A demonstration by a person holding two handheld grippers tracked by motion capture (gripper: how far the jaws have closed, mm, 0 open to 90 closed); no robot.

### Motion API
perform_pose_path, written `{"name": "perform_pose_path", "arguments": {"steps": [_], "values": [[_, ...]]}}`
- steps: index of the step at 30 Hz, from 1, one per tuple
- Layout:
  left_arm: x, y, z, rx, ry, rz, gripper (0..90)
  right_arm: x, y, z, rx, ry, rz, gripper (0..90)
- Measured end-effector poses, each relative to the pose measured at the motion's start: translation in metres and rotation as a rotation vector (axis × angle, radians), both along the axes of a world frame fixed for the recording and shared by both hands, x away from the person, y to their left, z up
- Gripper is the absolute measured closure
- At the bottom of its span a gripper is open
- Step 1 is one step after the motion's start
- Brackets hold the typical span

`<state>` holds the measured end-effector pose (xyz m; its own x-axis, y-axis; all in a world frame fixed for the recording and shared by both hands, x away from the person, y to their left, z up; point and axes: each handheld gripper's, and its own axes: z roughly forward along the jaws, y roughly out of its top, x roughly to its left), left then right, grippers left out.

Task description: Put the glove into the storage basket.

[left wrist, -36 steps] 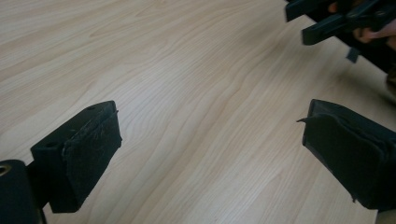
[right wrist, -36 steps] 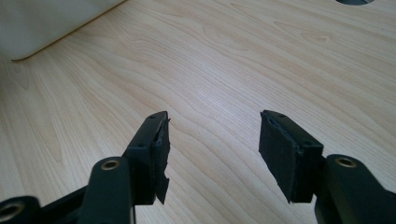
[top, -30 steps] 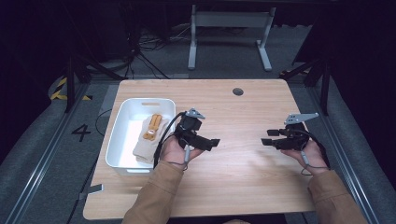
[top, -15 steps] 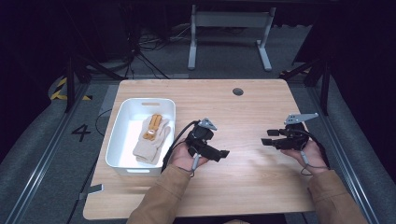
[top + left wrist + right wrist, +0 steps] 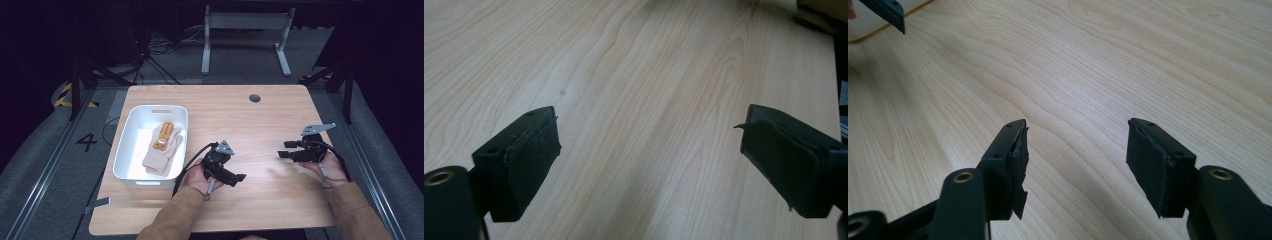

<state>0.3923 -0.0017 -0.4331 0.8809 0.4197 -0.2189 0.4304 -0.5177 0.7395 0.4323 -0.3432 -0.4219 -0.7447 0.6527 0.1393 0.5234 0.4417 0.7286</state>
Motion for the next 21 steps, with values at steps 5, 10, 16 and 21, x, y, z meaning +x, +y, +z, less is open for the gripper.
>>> {"name": "perform_pose_path", "arguments": {"steps": [5, 10, 16, 21], "values": [[-0.002, -0.004, -0.01, 0.006, -0.015, -0.034, 11.2, 0.001, 0.001, -0.004, -0.01, 0.0, 0.006, 41.9], [-0.011, -0.01, -0.014, 0.097, -0.037, -0.107, 14.8, 0.002, 0.001, -0.006, -0.011, 0.02, 0.001, 42.0], [-0.007, -0.013, -0.02, 0.166, 0.014, -0.12, 15.5, 0.001, 0.001, -0.006, -0.009, 0.018, 0.006, 42.3], [-0.008, -0.014, -0.02, 0.19, 0.007, -0.115, 15.3, 0.001, 0.001, -0.005, -0.015, 0.016, 0.005, 42.3]]}}
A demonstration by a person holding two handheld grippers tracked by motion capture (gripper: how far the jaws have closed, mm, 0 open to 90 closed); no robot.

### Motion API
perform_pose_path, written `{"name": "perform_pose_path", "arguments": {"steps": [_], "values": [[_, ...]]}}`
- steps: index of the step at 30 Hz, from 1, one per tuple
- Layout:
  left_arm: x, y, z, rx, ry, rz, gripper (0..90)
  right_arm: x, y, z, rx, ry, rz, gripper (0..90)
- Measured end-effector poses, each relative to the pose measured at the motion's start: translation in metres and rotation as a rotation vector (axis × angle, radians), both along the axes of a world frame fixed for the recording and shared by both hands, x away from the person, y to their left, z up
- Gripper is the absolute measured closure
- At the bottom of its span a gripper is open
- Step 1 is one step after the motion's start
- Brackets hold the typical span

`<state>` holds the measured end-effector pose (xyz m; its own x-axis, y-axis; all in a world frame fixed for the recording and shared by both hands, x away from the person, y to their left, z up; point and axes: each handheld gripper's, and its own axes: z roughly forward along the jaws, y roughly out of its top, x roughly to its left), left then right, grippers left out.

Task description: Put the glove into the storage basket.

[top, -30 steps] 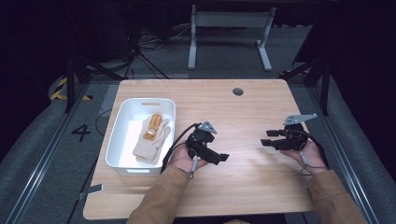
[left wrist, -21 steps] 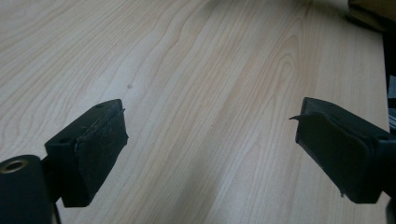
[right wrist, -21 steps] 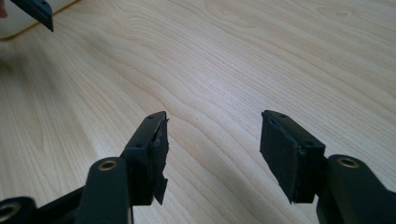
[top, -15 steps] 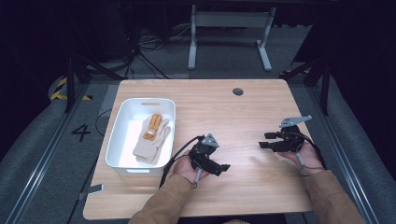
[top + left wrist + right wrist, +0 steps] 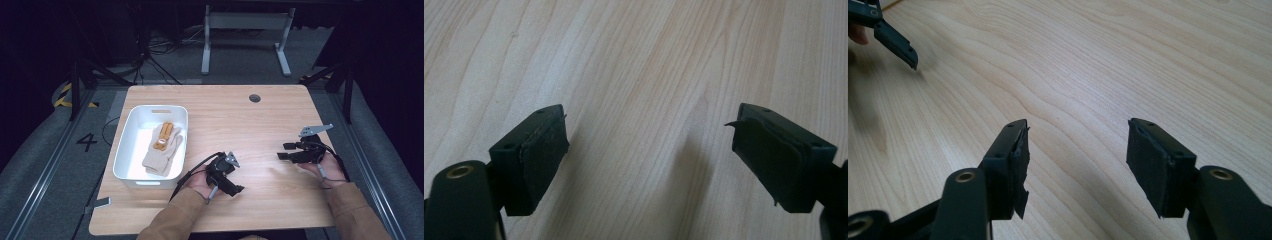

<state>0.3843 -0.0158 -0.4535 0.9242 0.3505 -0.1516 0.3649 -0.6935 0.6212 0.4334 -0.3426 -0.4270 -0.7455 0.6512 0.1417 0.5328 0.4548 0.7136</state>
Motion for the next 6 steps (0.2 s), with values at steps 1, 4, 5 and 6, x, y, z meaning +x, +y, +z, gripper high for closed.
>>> {"name": "perform_pose_path", "arguments": {"steps": [1, 4, 5, 6], "values": [[0.0, 0.0, 0.0, 0.0, 0.0, 0.0, 15.4, 0.0, 0.0, 0.0, 0.0, 0.0, 0.0, 42.3], [-0.0004, -0.0008, 0.0005, 0.002, -0.005, 0.005, 16.5, 0.0004, -0.0001, -0.0003, 0.002, 0.002, -0.001, 42.3], [-0.001, -0.0007, 0.001, 0.002, 0.006, -0.004, 19.3, 0.0007, -0.0002, -0.0004, 0.001, 0.001, -0.002, 42.3], [-0.001, -0.0007, 0.001, 0.002, 0.006, -0.004, 22.3, 0.0008, -0.0003, -0.0003, 0.003, 0.003, -0.001, 42.3]]}}
